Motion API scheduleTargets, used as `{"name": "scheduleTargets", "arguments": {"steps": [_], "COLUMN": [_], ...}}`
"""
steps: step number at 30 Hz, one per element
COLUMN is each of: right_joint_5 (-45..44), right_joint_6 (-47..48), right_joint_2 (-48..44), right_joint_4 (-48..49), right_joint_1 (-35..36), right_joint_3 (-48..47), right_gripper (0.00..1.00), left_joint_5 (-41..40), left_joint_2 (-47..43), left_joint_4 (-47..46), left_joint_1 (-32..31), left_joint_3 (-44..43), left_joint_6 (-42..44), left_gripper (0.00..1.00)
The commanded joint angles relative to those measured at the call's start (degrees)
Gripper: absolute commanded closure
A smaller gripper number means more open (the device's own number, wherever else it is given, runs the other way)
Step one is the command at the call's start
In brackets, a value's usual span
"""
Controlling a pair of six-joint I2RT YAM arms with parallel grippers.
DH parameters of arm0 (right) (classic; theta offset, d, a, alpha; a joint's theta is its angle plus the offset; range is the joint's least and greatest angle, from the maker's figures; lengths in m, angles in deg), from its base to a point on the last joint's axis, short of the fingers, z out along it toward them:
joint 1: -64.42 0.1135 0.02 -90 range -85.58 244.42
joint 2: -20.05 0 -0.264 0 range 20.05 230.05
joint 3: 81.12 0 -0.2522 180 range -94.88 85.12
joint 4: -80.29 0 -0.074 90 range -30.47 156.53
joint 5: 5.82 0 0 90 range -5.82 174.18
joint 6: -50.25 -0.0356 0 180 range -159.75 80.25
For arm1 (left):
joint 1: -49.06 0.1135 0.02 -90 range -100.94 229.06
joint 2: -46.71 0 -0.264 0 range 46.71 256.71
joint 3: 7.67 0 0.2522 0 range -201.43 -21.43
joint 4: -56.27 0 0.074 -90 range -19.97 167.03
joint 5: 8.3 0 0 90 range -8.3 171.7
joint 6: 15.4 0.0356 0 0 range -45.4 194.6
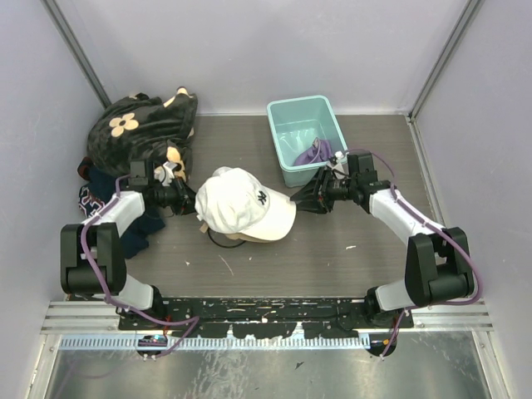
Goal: Stack the hats
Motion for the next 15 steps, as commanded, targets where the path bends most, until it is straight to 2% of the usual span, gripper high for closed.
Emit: {"name": "scheduleTargets", "arguments": {"steps": [1, 6, 9, 15], "right_joint_5": [-5.6, -11.9, -16.4, -26.5], "right_joint_6": [9.7, 15.6, 18.4, 23.9], "right_joint_2": [-1.8, -2.0, -2.3, 1.9], "right_joint_4": [-10.3, -17.7, -21.1, -27.9], "right_joint_1": [-0.2, -0.3, -0.3, -0.3], "right_joint_3": [-6.4, -11.9, -16.6, -31.0], "right_gripper": [0.53, 0.48, 0.37, 0.21], "left_joint_5": [-1.7, -1.7, -2.4, -4.4], "left_joint_2": [-2.9, -4.5, -6.0, -7.2], "left_joint_4": [-1.1, -2.9, -2.6, -2.1], "left_joint_1": [0.2, 0.5, 1.2, 2.4], "left_joint_3": [-1.2, -1.6, -1.9, -1.2], "left_joint_6": [-2.8, -5.5, -6.1, -6.7], "left_gripper": [0.76, 0.61, 0.50, 0.44]}}
